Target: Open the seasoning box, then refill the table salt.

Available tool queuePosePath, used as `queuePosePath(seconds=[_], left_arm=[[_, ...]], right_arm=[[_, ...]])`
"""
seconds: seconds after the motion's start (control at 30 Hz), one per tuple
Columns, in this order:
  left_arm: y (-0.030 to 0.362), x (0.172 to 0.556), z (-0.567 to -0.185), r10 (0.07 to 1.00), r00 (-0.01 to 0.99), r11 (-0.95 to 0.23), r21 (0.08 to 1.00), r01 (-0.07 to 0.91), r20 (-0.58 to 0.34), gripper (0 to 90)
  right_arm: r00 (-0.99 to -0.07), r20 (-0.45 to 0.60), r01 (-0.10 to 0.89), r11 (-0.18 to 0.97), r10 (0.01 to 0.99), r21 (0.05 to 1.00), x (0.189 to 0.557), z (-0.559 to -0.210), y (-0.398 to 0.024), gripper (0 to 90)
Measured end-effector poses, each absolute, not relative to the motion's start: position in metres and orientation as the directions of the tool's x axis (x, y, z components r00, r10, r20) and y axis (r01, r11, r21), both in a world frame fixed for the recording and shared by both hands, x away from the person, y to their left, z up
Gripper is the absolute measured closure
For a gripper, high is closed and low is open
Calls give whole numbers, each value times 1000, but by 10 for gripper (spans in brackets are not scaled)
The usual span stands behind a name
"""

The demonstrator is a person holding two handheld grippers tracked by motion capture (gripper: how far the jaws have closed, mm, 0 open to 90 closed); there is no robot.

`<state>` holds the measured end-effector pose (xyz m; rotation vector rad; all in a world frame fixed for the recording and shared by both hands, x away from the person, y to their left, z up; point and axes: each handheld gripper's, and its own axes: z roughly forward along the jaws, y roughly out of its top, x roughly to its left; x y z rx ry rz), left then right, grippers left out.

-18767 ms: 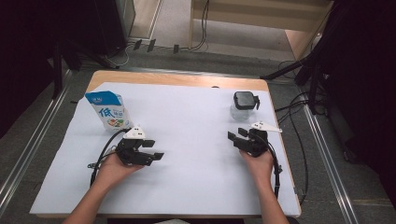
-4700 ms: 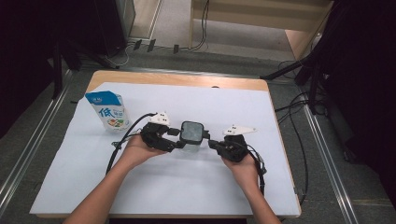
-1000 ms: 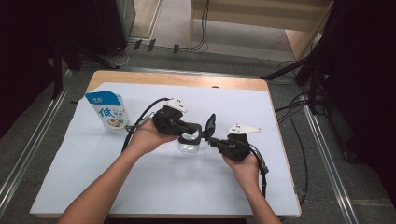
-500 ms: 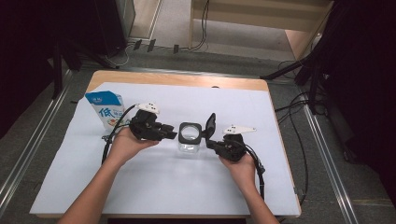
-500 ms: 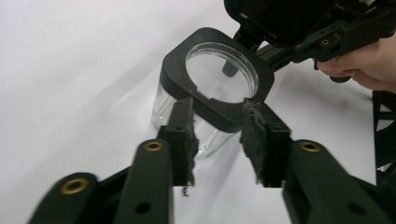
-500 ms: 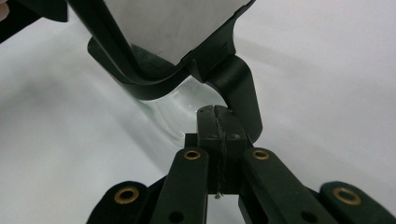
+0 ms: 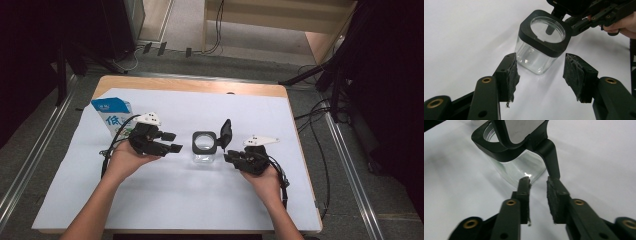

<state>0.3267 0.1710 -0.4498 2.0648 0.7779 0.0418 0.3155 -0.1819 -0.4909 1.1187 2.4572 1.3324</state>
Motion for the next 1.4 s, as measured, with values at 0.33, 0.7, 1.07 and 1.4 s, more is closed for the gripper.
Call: queuePosePath(seconds=[0.33,0.7,1.07,1.4], left_arm=[[199,319,-451,613,747,-354,756,550,-256,418],[229,312,-451,670,697,-297,769,566,-254,416],[260,303,-448,719,646,-247,774,583,-257,415],[291,296,-447,774,574,-178,777,604,-269,417]], right_arm=[[-695,230,548,295,681,783,320,-492,-192,543],[-694,220,550,307,686,777,333,-493,-194,537],[-697,227,553,308,681,774,342,-492,-192,555],[-708,207,538,325,676,777,348,-493,-187,559]])
